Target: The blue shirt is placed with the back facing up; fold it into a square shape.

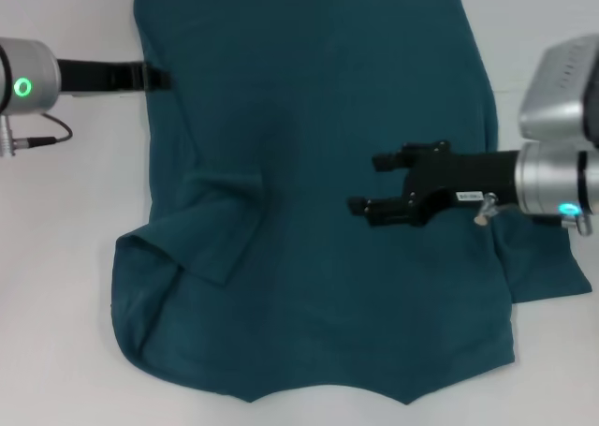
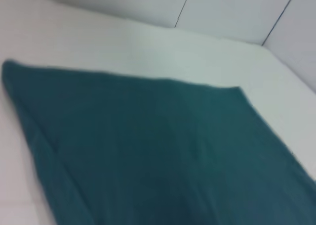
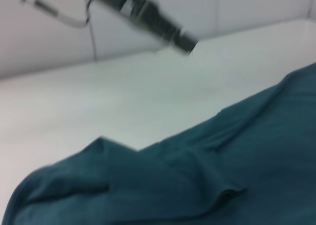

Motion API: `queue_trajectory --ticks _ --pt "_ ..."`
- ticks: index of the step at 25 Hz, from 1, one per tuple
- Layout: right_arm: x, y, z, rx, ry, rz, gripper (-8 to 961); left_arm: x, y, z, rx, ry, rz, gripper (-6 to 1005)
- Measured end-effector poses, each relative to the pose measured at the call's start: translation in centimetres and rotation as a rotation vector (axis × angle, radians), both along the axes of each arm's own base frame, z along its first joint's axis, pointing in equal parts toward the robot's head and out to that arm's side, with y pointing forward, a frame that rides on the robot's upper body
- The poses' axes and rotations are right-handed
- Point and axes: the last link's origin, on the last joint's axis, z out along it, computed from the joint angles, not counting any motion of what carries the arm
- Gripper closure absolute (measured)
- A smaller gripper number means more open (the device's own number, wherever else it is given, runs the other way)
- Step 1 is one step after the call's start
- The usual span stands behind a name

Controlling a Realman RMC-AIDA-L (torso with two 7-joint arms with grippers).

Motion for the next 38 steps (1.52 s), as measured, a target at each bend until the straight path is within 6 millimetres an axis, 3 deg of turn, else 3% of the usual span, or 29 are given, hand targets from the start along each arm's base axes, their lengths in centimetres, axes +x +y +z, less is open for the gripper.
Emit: queue_trajectory --ticks 5,10,18,23,28,34,38 --pt "-2.3 0.7 -0.9 -0.047 -0.04 -0.005 135 0.7 -0.7 1.1 0.05 -0.008 -0.118 787" --pt "-2.7 0.5 0.0 -0.037 0.054 -0.032 133 -0.4 -2.4 0.6 -0.011 0.067 -0.24 776" --pt "2.0 -0.1 5.4 0.173 0.185 -0.143 132 -4.8 -7.0 0.3 -0.122 0.296 -0.39 759" --pt "4.7 -1.2 7.9 0.299 0.336 -0.187 132 -6.7 -8.9 -1.3 -0.177 0.463 -0.477 748" --pt "6.1 -2.1 6.7 0.284 0.378 -0.222 132 -8.0 -9.4 -3.1 -0.178 0.637 -0.54 733" --pt "6.1 -1.9 4.8 0.236 0.399 -0.265 132 -8.2 -9.2 -5.4 -0.147 0.777 -0.604 690" --pt "6.3 -1.7 4.1 0.226 0.4 -0.296 132 -8.7 -9.0 -5.8 -0.137 0.829 -0.622 662"
